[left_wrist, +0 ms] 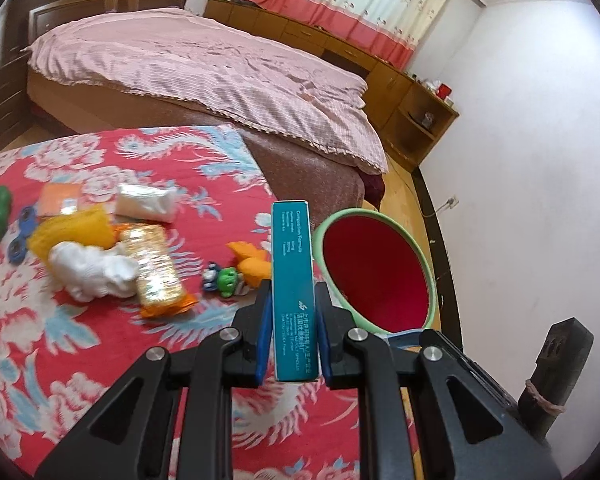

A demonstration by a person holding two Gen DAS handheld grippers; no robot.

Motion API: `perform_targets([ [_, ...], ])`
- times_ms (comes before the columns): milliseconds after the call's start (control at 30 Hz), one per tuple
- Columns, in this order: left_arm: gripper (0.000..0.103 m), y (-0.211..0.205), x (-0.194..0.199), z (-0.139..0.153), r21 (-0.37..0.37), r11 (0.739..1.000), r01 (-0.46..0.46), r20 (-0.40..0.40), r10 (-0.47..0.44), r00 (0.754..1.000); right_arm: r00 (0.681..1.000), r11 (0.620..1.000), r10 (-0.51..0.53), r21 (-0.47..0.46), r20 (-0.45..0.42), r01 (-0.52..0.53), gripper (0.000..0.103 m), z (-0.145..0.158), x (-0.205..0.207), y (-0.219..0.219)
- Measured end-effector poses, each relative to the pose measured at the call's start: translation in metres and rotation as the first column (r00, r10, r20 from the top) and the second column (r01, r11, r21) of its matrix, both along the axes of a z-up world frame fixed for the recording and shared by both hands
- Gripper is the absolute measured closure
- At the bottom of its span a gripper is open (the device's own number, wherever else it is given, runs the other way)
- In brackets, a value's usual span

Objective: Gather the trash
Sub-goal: 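Carry the box and hook over the red bucket and open both tools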

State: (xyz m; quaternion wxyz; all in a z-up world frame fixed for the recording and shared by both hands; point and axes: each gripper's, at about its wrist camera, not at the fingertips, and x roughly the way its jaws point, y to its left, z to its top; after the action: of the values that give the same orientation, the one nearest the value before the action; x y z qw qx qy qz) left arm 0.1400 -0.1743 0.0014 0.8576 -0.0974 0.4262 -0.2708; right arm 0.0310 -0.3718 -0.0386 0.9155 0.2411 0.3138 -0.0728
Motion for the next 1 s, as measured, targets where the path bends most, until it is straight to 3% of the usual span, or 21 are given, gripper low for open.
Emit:
perform_targets([
  [500, 0.084, -0.104, 0.015, -0.025, 0.064, 0.983, 0.171, -0.026, -0.170, 0.985, 0.990, 0.990, -0.131, 0.041, -0.053, 0.134, 0.082, -0.024, -0.002, -0.063],
  [1000, 0.082, -0.142, 0.035, -0.057, 0.118, 0.969, 0.216, -0.069, -0.209, 0.975, 0.981, 0.982, -0.184, 0.039, -0.068, 0.187, 0.081, -0.036, 0.013, -0.091],
])
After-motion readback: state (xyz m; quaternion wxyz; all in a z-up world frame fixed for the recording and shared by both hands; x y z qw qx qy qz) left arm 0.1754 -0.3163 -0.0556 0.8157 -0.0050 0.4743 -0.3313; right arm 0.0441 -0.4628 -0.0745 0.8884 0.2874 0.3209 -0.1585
